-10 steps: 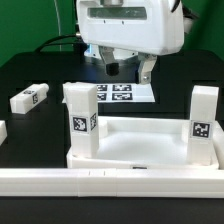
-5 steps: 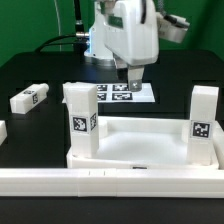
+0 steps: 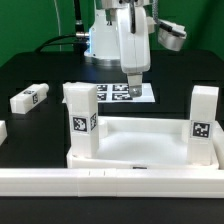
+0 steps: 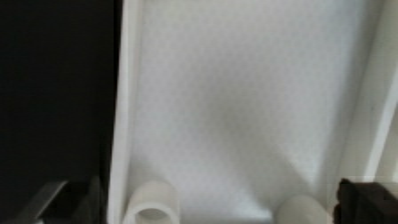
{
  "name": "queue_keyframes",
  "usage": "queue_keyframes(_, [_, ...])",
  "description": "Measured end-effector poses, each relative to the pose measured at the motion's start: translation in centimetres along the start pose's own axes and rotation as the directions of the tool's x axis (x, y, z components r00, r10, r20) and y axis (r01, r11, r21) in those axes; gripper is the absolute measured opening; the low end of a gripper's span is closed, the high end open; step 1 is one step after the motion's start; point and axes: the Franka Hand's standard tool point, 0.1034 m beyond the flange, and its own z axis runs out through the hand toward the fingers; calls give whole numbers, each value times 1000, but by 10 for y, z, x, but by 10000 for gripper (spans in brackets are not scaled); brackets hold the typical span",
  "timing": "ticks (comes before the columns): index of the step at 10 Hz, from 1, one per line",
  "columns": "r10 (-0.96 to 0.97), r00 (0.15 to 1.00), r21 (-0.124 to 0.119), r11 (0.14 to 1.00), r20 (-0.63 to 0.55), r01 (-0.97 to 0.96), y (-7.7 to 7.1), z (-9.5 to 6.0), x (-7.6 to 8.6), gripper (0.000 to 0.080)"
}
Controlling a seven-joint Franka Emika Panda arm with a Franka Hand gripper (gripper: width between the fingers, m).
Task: Assemble desk
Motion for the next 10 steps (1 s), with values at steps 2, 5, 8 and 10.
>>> queue_keyframes(2, [24,1000,-34,999,-15,-24,14,25,6,649])
queue_keyframes(5, [20,999,-68,997,-31,-22,25,45,12,649])
queue_keyframes(8, [17,999,-114,993,-50,-22,39,71,18,649])
queue_keyframes(10, [13,998,-132,991,-58,-21,44,82,20,649])
